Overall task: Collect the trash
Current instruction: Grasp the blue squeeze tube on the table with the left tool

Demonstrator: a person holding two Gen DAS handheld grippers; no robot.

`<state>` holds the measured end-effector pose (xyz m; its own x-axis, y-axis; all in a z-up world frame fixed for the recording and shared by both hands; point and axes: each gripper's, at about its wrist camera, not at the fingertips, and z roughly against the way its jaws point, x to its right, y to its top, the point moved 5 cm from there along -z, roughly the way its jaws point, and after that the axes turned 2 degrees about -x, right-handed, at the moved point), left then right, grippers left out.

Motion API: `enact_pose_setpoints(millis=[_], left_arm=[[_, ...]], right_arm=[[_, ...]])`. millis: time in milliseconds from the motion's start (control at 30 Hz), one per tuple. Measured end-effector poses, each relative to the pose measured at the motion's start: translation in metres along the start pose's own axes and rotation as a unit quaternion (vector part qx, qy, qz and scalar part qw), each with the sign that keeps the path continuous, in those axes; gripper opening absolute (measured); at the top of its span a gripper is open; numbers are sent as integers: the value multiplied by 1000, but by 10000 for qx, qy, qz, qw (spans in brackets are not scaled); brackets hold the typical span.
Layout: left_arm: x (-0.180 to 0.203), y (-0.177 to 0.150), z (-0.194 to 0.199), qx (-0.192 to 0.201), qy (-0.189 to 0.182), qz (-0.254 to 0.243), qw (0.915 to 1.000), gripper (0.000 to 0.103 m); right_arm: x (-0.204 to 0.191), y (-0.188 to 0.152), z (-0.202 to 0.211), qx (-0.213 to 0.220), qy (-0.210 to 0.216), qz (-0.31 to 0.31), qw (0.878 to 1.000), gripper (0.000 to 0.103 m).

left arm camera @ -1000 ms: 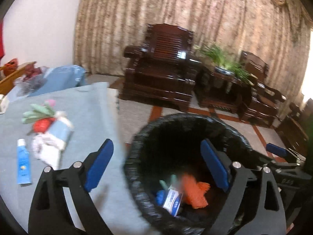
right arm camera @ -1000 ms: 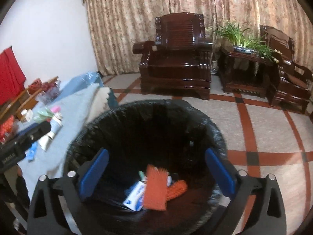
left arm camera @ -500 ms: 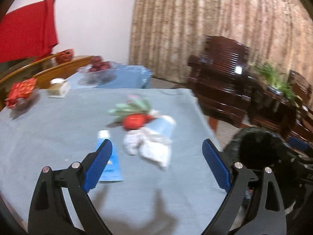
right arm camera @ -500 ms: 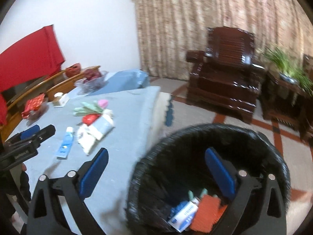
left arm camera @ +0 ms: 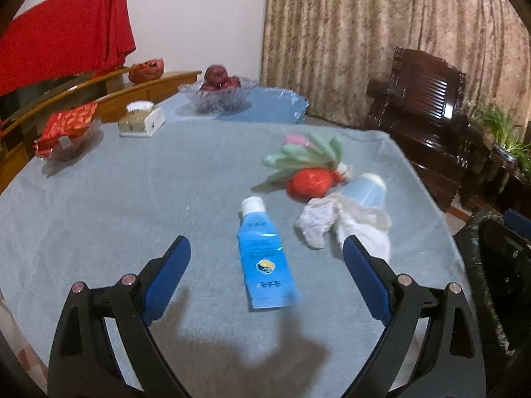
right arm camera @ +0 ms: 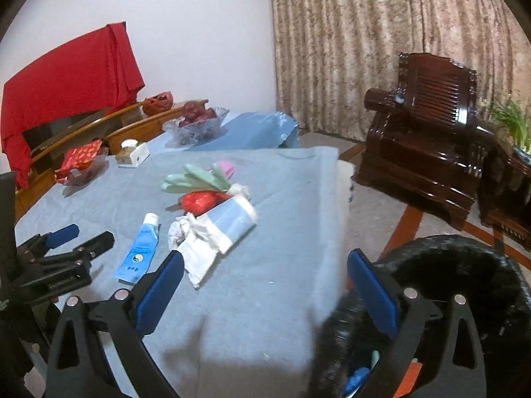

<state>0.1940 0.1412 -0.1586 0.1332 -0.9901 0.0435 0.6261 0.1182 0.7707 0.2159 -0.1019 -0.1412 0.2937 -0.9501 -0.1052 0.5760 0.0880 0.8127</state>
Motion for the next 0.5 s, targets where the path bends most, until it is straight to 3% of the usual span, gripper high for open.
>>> enact_pose_setpoints(millis=[500], left_arm=[[-8,-16,-74,-928,30,124,9956,87]], right_arm=[[-13,-11,-52,-399,94,79,9991,87]])
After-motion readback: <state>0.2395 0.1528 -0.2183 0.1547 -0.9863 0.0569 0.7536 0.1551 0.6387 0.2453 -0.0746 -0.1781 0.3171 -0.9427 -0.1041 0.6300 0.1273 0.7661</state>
